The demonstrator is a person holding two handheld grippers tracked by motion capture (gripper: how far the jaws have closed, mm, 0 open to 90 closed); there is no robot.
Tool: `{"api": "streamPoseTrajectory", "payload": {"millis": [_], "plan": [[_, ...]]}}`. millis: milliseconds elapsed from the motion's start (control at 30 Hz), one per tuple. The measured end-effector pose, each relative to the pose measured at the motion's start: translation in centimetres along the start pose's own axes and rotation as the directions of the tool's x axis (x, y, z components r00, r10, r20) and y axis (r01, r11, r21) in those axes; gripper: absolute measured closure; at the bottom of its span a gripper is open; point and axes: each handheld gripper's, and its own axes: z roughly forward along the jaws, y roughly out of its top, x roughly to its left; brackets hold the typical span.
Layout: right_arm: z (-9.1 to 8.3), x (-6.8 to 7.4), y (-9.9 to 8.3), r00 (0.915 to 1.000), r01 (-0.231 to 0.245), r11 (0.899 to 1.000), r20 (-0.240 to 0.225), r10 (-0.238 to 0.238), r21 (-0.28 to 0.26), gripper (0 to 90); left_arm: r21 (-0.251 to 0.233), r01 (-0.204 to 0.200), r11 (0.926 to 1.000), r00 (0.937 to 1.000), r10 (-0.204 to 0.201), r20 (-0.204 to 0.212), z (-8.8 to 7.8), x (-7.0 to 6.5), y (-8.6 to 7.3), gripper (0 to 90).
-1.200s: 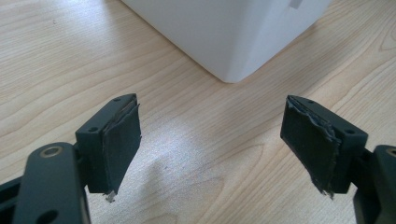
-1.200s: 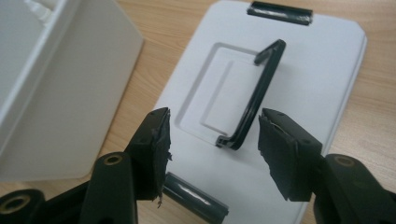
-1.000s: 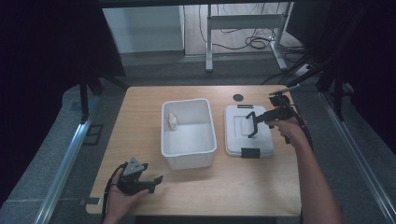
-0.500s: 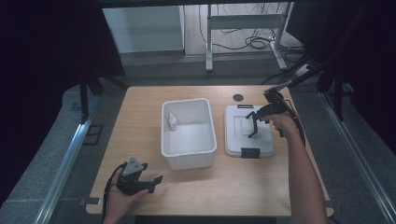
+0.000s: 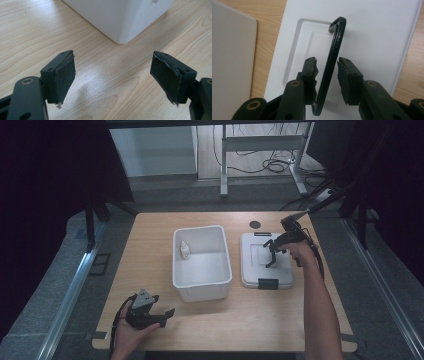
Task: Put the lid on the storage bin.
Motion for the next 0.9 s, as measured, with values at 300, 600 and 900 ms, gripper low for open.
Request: {"api": "streamPoseTrajectory", "payload": {"millis": [300, 600, 900], "plan": [[0.9, -0.4, 0.2, 0.9994, -0.032, 0.999, -0.013, 0.032, 0.034, 77.0, 0.006, -0.004, 1.0, 1.0, 0.004, -0.001, 0.1, 0.0, 0.0, 20.3], [1.1, -0.7, 0.1, 0.9938, -0.104, 0.994, -0.035, 0.106, 0.041, 83.1, 0.006, -0.004, 1.0, 1.0, 0.004, 0.0, 0.1, 0.0, 0.0, 20.3], [0.0, 0.0, 0.0, 0.9921, -0.116, 0.993, -0.044, 0.117, 0.032, 85.0, 0.003, -0.002, 1.0, 1.0, 0.002, -0.001, 0.1, 0.0, 0.0, 20.3]]}}
